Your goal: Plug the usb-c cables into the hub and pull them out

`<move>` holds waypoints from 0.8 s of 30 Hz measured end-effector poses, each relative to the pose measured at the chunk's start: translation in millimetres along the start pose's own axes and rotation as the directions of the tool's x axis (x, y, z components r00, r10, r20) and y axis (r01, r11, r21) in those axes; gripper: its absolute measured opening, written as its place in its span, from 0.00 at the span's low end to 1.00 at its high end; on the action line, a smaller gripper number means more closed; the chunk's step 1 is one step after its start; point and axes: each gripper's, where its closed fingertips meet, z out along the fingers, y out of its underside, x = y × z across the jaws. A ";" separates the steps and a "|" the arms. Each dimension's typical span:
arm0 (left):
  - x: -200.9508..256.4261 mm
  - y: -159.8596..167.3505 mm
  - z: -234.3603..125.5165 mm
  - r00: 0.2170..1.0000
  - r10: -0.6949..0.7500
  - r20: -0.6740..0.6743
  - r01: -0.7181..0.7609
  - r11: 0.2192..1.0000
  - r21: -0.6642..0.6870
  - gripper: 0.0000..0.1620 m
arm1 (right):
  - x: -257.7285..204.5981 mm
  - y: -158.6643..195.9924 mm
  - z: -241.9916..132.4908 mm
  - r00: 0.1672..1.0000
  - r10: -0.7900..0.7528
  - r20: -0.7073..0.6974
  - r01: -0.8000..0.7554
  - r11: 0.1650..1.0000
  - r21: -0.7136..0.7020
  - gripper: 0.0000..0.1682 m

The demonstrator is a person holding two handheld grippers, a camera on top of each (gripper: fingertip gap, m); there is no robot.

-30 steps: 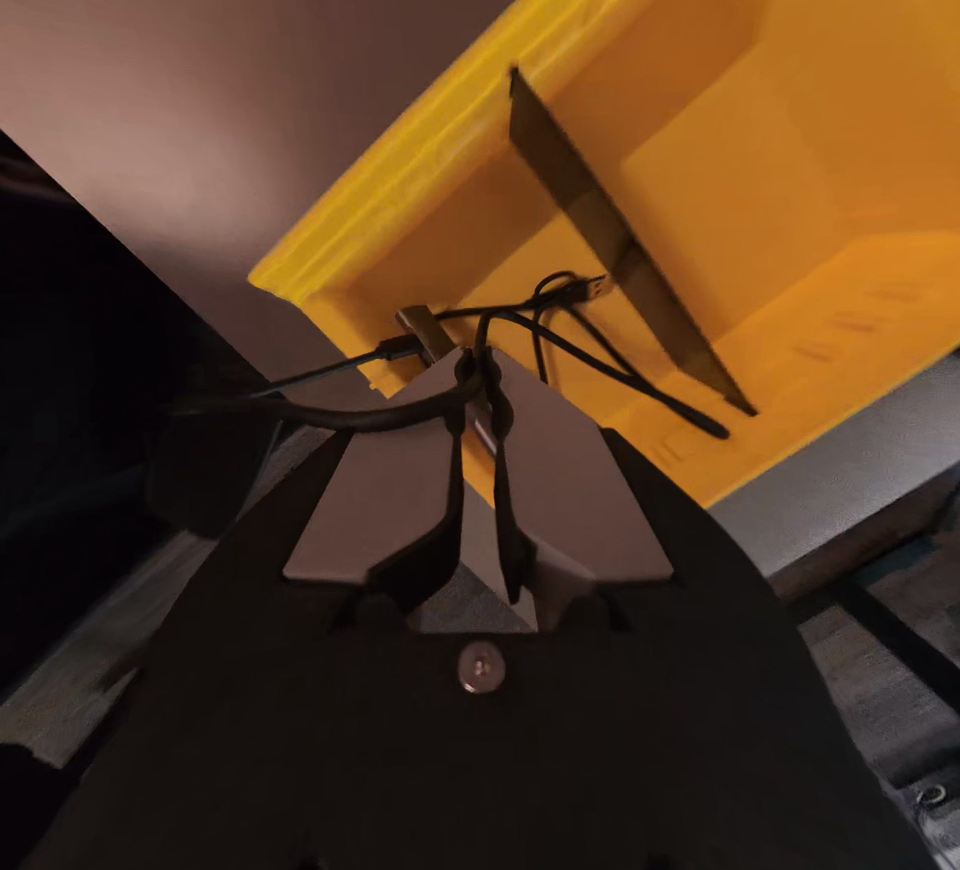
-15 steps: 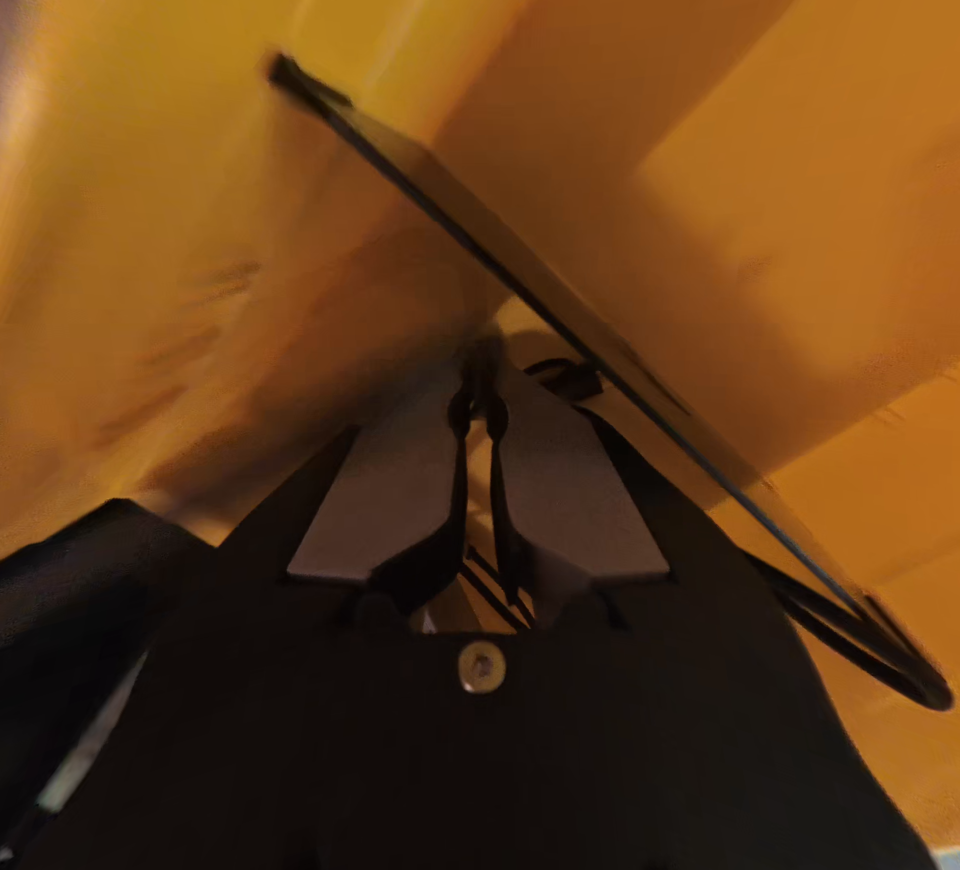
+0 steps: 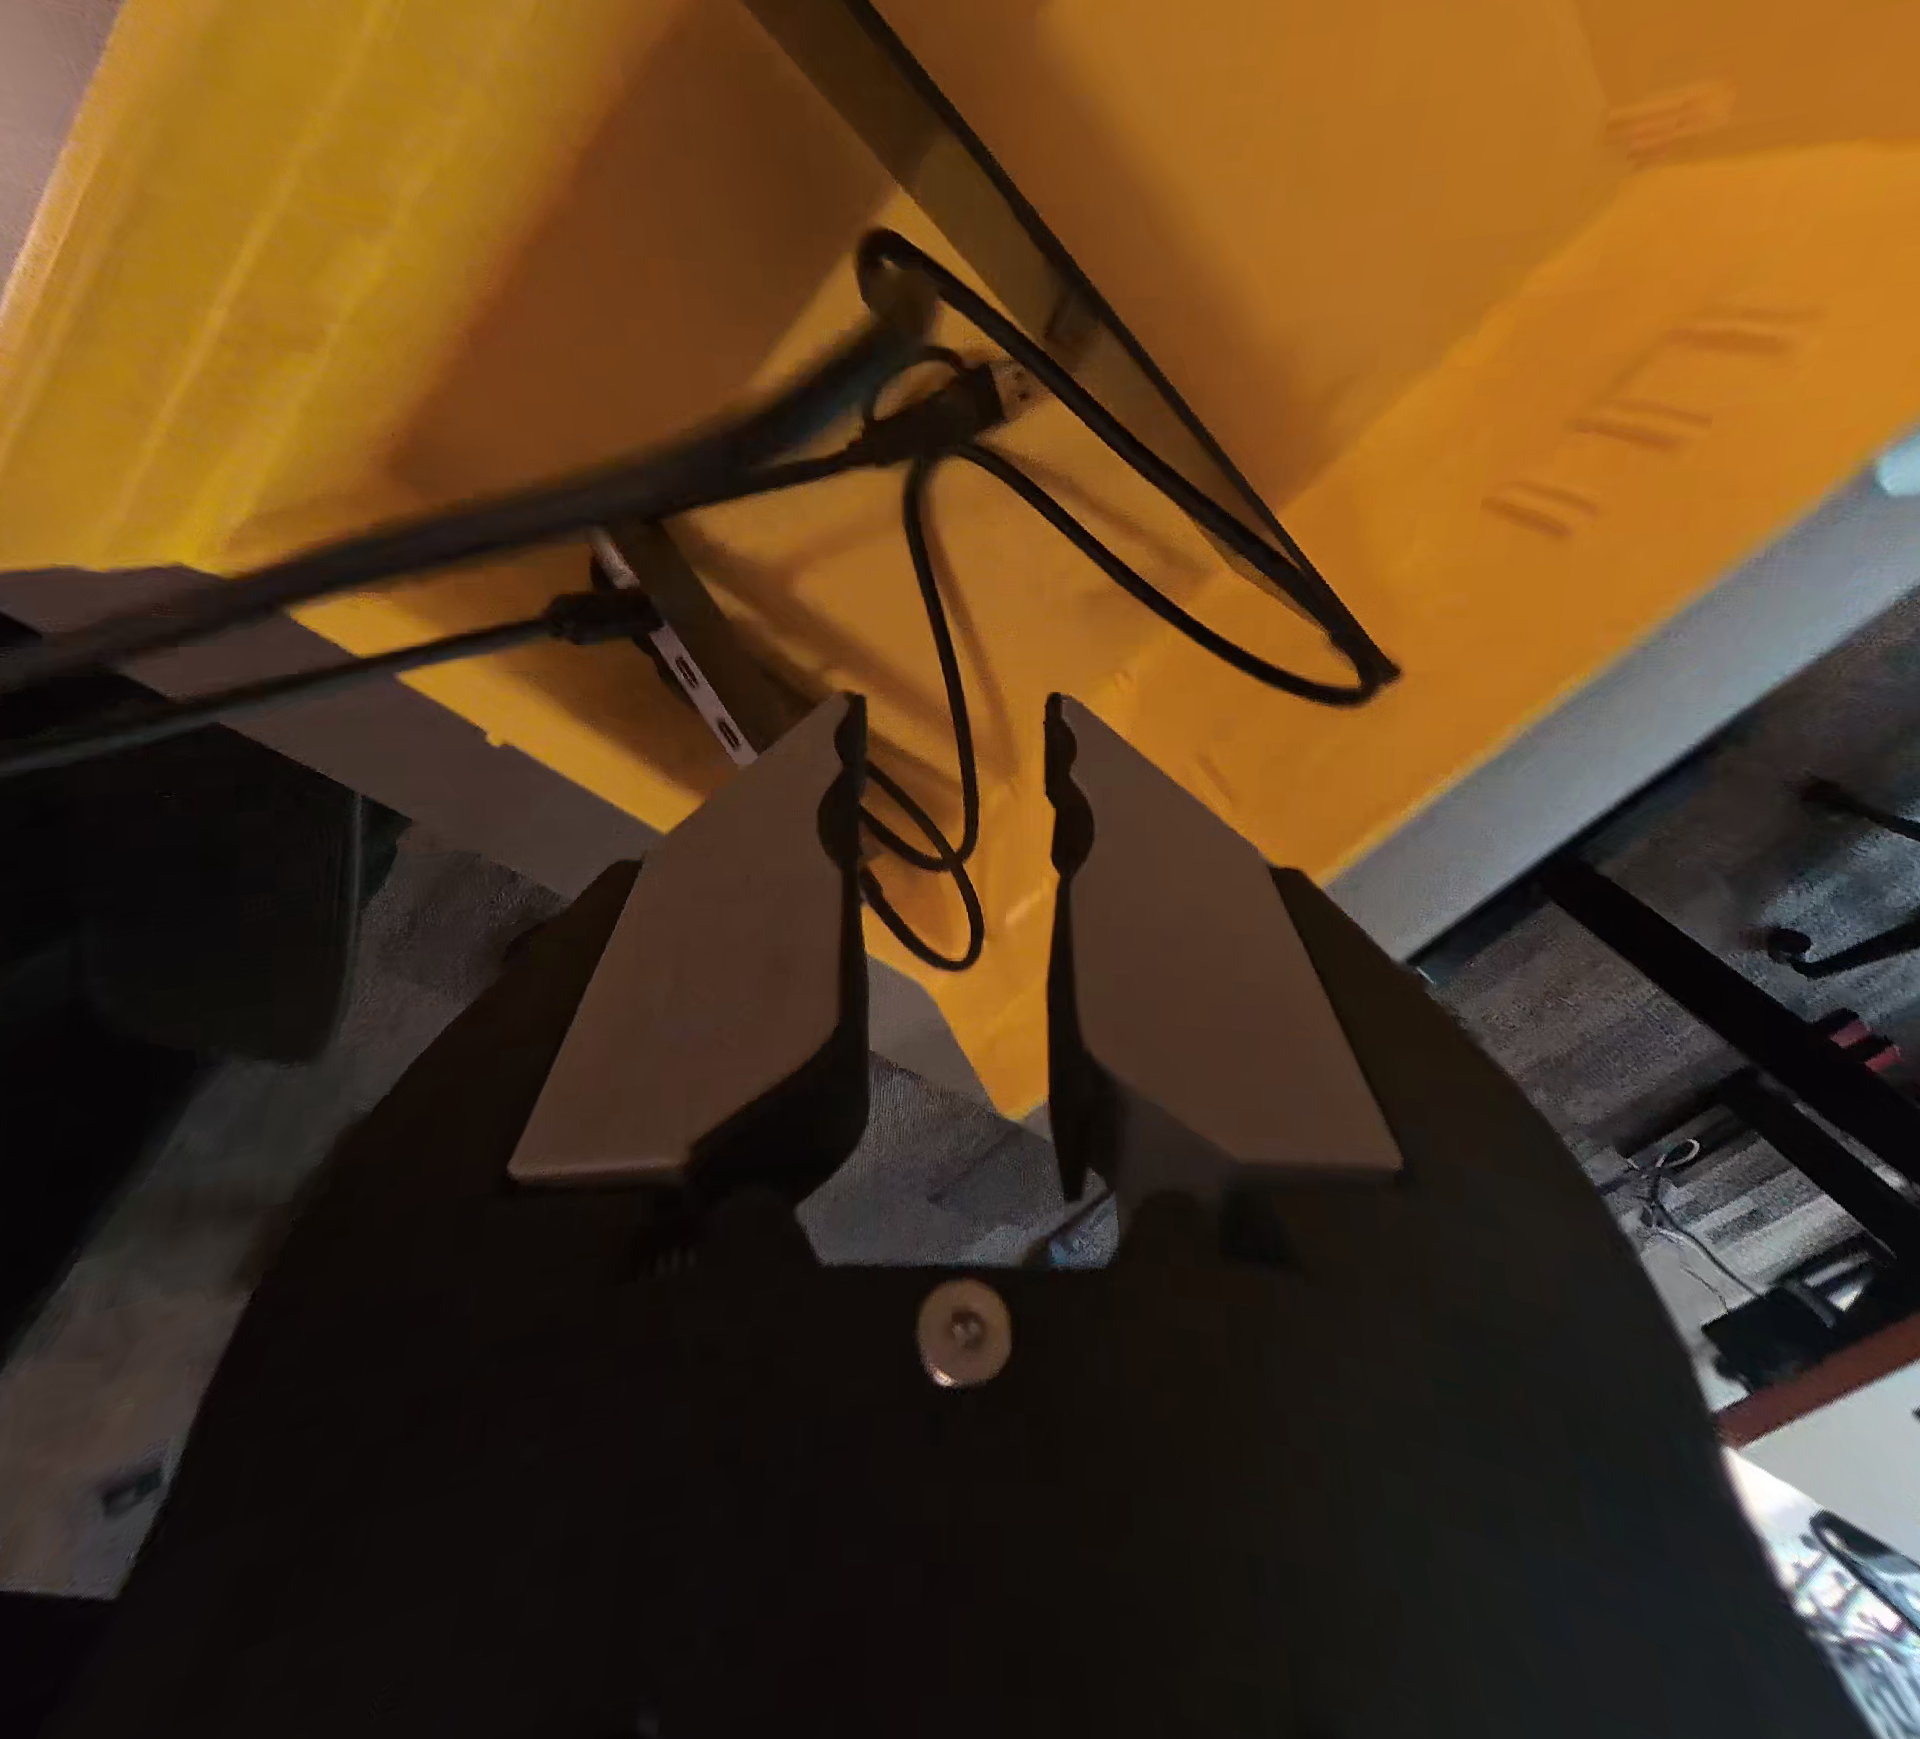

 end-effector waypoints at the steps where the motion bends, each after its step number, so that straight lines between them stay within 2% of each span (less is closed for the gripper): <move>1: -0.1 0.3 0.2 1.000 -0.003 0.001 0.003 1.000 -0.002 0.01 | 5.4 5.7 -9.0 0.999 0.024 -0.022 -0.023 0.999 0.022 0.19; 4: 0.7 2.4 2.2 1.000 0.001 0.008 -0.001 1.000 -0.021 0.04 | 18.9 21.9 -36.1 0.990 0.112 -0.086 -0.101 0.987 0.123 0.22; 6: -0.2 3.1 2.5 0.999 0.015 0.038 -0.013 0.999 -0.038 0.07 | 20.9 24.9 -56.8 0.978 0.180 -0.105 -0.148 0.956 0.254 0.22; 9: 2.9 -0.7 -6.7 0.992 0.032 0.118 -0.025 0.998 -0.061 0.11 | 4.9 19.0 -92.2 0.971 0.221 -0.095 -0.150 0.866 0.477 0.24; 12: 21.2 -12.6 -33.4 0.988 0.032 0.153 -0.024 0.998 -0.054 0.12 | -38.7 0.9 -129.4 0.988 0.140 -0.066 -0.062 0.748 0.661 0.23; 15: 43.6 -24.4 -75.9 0.991 -0.041 0.127 0.043 0.999 -0.010 0.15 | -96.7 -18.5 -150.4 0.999 -0.017 -0.031 0.035 0.644 0.765 0.23; 17: 53.2 -34.1 -115.1 0.988 -0.121 0.091 0.117 0.992 0.052 0.17 | -128.0 -26.6 -150.6 0.995 -0.098 -0.011 0.069 0.614 0.786 0.24; 19: 49.4 -41.0 -161.9 0.980 -0.164 0.116 0.151 0.982 0.113 0.18 | -156.1 -35.8 -147.3 0.985 -0.173 0.009 0.095 0.585 0.805 0.25; 21: 25.6 -33.1 -211.7 0.952 -0.174 0.253 0.147 0.982 0.120 0.18 | -186.4 -47.4 -141.9 0.965 -0.259 0.046 0.108 0.553 0.826 0.25; 24: -13.3 11.4 -278.3 0.867 -0.207 0.454 0.215 0.976 0.035 0.21 | -236.9 -69.3 -127.2 0.907 -0.408 0.100 0.139 0.516 0.845 0.25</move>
